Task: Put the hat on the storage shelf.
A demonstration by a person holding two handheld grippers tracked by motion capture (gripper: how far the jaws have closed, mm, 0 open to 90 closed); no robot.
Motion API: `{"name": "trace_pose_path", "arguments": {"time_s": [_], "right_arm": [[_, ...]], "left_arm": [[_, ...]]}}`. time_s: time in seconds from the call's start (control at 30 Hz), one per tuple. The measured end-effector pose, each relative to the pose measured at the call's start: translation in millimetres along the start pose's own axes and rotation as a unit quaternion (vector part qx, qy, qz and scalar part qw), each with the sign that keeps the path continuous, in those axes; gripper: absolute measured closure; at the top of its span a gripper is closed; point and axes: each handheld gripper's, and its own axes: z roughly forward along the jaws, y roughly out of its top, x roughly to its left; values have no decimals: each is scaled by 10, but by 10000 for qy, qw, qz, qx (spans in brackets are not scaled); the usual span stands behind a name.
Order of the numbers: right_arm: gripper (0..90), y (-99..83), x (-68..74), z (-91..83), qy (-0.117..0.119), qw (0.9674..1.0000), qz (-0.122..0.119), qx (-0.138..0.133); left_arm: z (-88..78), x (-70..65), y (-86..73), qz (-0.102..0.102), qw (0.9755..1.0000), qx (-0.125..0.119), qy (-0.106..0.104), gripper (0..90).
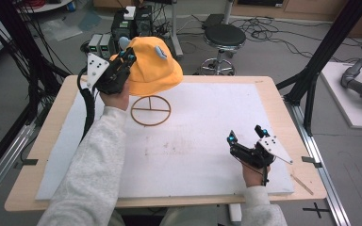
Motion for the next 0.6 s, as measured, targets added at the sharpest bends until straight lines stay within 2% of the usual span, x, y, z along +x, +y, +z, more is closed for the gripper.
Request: {"name": "trace_pose_path", "arguments": {"time_s": [0.1,0.13,0.23,0.43,0.6], "right_arm": [[41,2,3,-7,5,10000,-36,-42],[41,3,7,-8,18,10000,-31,-41],[41,1,12,-5,26,10000,-23,-8],[41,4,18,-10,19,10000,-48,-22],[41,9,23,-14,11,10000,-76,-55]], "left_arm": [[26,-13,-24,-4,10000,60,-15,880],[49,-10,-56,-34,9999,147,8,880],[67,-1,-101,36,9996,290,39,880],[56,-19,-153,12,9994,336,31,876],[43,-29,-248,95,9988,485,75,862]]}}
